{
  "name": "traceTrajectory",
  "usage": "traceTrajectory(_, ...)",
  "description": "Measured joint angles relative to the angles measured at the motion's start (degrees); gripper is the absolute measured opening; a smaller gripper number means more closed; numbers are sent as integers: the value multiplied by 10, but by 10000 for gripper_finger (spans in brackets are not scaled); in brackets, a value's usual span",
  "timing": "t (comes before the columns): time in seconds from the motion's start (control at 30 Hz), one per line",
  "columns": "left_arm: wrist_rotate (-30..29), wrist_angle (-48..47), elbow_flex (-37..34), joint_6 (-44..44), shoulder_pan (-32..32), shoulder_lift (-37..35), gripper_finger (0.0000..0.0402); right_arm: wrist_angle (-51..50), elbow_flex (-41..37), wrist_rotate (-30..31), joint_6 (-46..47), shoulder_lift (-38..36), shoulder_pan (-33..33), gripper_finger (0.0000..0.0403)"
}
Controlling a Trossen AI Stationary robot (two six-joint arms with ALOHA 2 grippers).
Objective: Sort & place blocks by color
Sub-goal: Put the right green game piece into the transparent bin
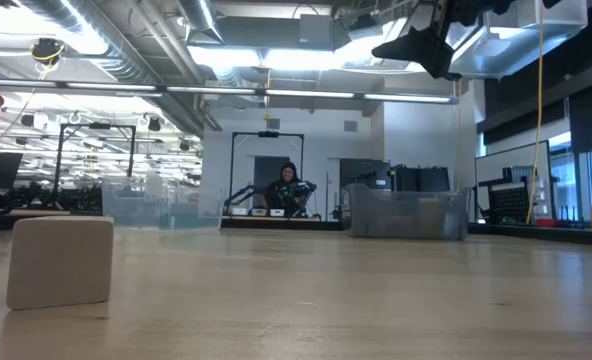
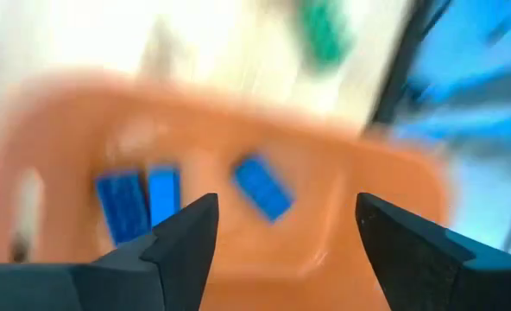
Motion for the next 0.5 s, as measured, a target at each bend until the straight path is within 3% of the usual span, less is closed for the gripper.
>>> traceTrajectory(0.13,-164,1,44,52,37,-81,261,15,0,0,0,0,0,375)
traceTrajectory(0.23,-290,16,48,141,83,-136,261,31,0,0,1,0,0,375)
traceTrajectory(0.3,-338,45,39,221,122,-171,261,41,0,0,2,0,0,375)
traceTrajectory(0.4,-347,143,-5,349,189,-223,261,53,0,0,21,0,0,375)
traceTrajectory(0.5,-272,295,-83,445,250,-271,261,60,0,0,75,0,0,375)
